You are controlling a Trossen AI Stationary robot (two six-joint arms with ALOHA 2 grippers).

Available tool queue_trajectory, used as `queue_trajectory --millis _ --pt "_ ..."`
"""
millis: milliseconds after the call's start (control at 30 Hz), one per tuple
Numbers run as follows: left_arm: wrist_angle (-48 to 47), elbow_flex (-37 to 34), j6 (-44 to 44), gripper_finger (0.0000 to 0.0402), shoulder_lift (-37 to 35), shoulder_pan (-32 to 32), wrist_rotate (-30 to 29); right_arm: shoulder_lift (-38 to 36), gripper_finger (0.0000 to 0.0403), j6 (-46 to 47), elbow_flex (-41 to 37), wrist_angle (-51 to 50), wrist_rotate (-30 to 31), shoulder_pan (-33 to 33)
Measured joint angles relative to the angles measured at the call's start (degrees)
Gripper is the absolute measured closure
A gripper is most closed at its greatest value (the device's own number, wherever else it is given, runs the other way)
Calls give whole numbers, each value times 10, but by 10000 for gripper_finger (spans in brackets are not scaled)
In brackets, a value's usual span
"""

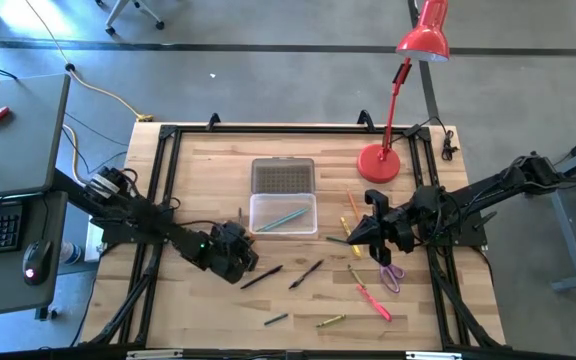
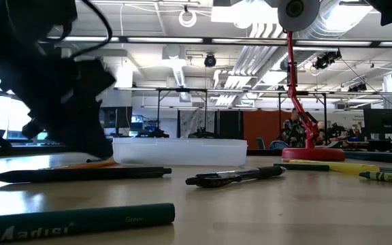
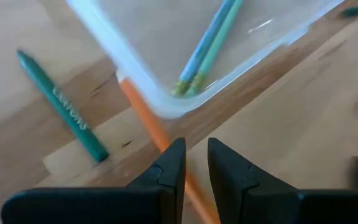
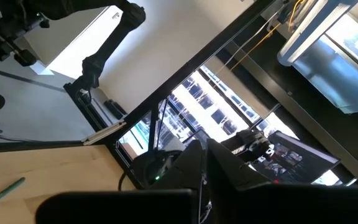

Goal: Pick & place school supplies into a supply box
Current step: Put the bottom orange pencil into the supply box

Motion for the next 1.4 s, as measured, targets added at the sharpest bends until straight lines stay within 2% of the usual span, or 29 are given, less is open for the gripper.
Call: queue_trajectory --millis 333,600,867,1133,1267,1400 --pt "6 1 -40 305 28 0 -4 0 402 0 0 0 0 0" --pt "-4 2 -40 305 27 0 32 0 402 0 0 0 0 0" --pt "-83 7 -39 305 6 1 125 0 402 0 0 0 0 0" --pt "-261 80 21 305 -8 -1 181 0 402 0 0 0 0 0" --pt "-271 81 16 305 -6 -3 186 0 402 1 0 -1 0 0" --pt "-267 82 -28 305 16 -24 146 0 402 6 0 -1 0 0"
